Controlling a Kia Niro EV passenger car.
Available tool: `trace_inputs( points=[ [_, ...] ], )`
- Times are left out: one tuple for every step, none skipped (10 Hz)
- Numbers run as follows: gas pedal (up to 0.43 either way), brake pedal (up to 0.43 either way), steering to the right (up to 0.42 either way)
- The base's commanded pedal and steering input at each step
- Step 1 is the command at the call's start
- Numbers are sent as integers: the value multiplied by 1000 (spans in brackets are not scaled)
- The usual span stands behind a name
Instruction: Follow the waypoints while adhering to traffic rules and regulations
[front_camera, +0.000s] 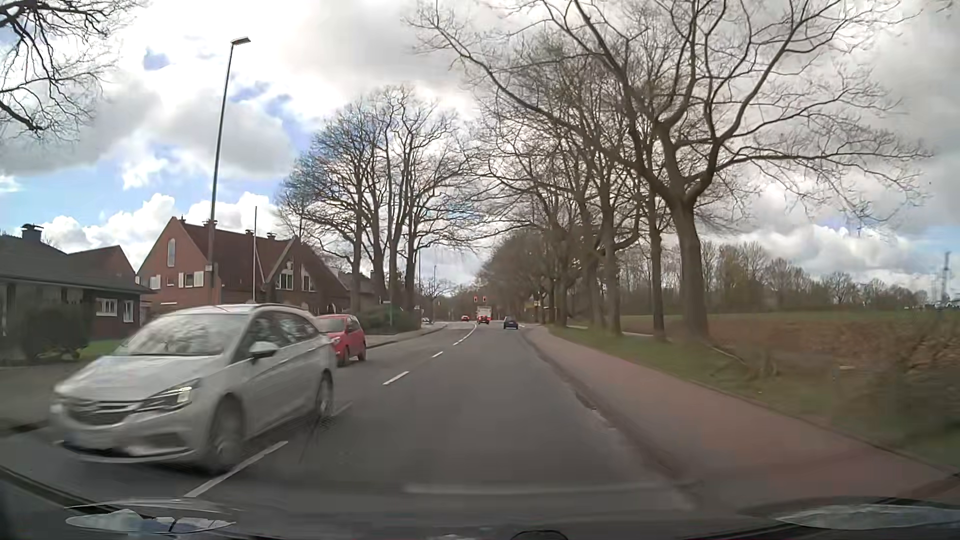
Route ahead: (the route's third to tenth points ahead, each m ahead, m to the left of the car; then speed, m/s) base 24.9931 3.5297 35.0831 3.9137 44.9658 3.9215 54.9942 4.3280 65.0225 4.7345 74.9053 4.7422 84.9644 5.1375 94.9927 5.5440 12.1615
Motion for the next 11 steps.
trace_inputs(
  points=[
    [220, 0, -6],
    [220, 0, -6],
    [220, 0, -6],
    [220, 0, -6],
    [220, 0, -3],
    [240, 0, -1],
    [248, 0, -1],
    [260, 0, -1],
    [260, 0, -1],
    [260, 0, 0],
    [260, 0, 1]
  ],
)
